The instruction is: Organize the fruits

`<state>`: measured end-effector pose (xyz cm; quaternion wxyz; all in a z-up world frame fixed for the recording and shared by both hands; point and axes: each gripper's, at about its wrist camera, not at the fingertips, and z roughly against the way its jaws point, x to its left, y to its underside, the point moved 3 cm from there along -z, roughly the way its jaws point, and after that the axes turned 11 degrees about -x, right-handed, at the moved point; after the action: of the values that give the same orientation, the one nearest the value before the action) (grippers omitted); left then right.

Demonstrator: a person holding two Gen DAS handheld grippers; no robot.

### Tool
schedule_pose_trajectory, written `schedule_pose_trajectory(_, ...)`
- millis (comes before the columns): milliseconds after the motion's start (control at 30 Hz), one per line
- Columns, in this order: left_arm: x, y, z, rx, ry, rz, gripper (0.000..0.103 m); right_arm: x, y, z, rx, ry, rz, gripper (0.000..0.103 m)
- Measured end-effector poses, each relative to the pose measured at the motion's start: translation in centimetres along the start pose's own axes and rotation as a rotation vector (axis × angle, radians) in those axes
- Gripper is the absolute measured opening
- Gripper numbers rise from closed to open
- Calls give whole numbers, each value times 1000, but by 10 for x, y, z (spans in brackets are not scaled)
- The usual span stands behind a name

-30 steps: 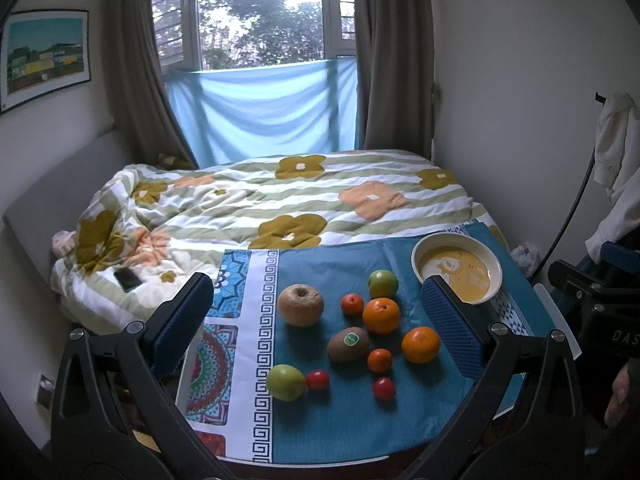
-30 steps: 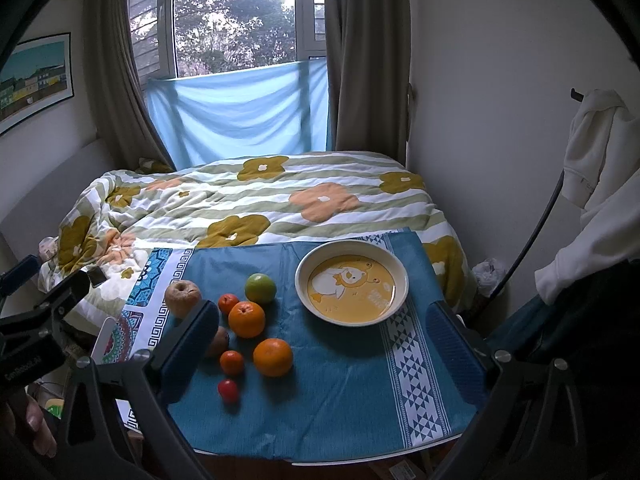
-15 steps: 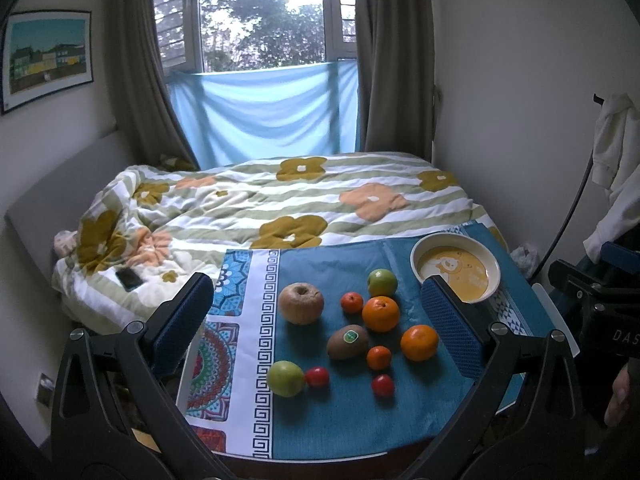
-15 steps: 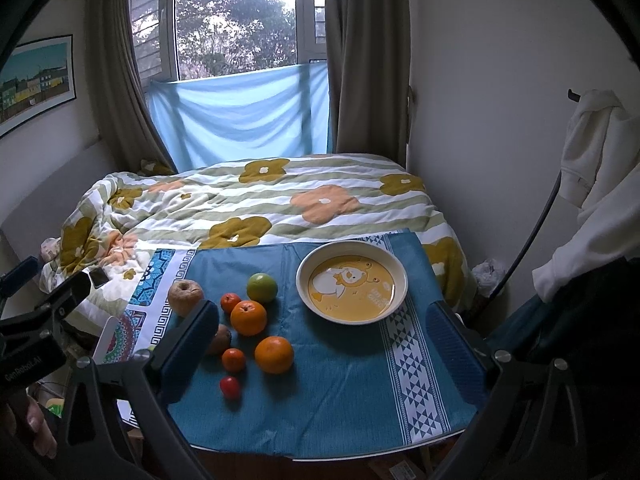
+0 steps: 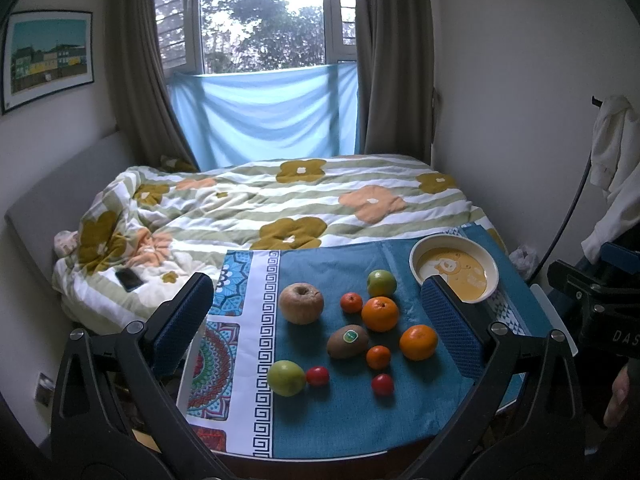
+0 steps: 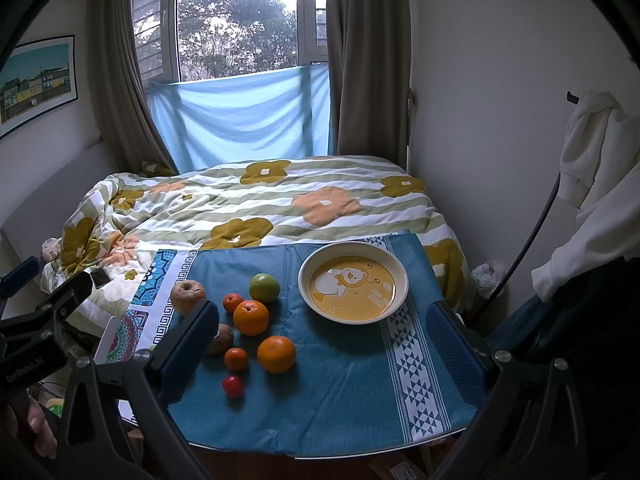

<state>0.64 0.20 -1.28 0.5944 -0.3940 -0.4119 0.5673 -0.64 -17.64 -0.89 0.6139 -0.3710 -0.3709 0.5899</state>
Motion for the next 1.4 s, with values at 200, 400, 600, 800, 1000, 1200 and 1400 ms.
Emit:
schedule_pose_trajectory(200, -1, 0, 4, -1, -2, 3, 103, -2, 3, -8, -1, -3, 1, 103)
schedule_pose_trajectory(400, -3, -2, 8, 2, -6, 5, 103, 0, -1, 6, -1, -2, 2, 103)
schedule_pose_trajectory(600, -3, -2, 9, 1, -6, 6, 103, 1, -1, 5, 1, -5, 3, 103)
schedule_pose_trajectory(800, -3, -2, 9, -1, -4, 7, 103, 0, 0, 5, -1, -4, 2, 103)
schedule_pose_trajectory(1000, -2, -1, 8, 0, -6, 7, 103, 0, -4, 9, 0, -4, 2, 103)
schedule_pose_trajectory(1200, -2, 0, 7, -2, -7, 9, 103, -6, -5, 14, 0, -17, 2, 103)
schedule_pose_trajectory(1400, -6, -3, 8, 4, -14, 28, 103, -10, -7, 10, 3, -27, -1, 103)
